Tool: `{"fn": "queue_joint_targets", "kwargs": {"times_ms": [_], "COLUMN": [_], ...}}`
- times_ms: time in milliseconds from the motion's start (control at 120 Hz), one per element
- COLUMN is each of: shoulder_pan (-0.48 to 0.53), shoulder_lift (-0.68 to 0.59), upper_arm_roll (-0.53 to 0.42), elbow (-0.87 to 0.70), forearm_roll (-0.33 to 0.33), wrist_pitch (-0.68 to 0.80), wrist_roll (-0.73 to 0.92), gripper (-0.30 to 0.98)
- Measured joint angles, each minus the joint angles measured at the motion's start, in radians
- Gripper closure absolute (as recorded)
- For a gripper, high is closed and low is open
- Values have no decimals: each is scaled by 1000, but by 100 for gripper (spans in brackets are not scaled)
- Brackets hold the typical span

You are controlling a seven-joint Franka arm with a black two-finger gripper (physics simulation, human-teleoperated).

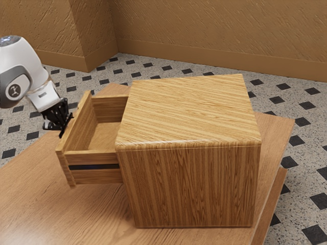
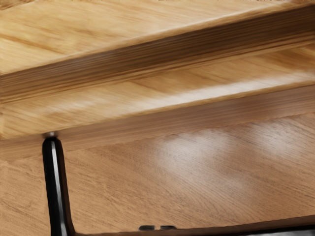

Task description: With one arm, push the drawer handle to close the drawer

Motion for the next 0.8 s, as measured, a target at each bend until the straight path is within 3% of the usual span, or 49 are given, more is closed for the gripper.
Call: {"fn": "queue_joint_targets", "kwargs": {"times_ms": [300, 800], "shoulder_pan": [-62, -103], "shoulder_lift": [7, 26], "upper_arm_roll": [-1, -1], "elbow": [1, 2], "forearm_roll": [-49, -227], "wrist_pitch": [64, 92], "wrist_roll": [21, -17], "gripper": [79, 79]}}
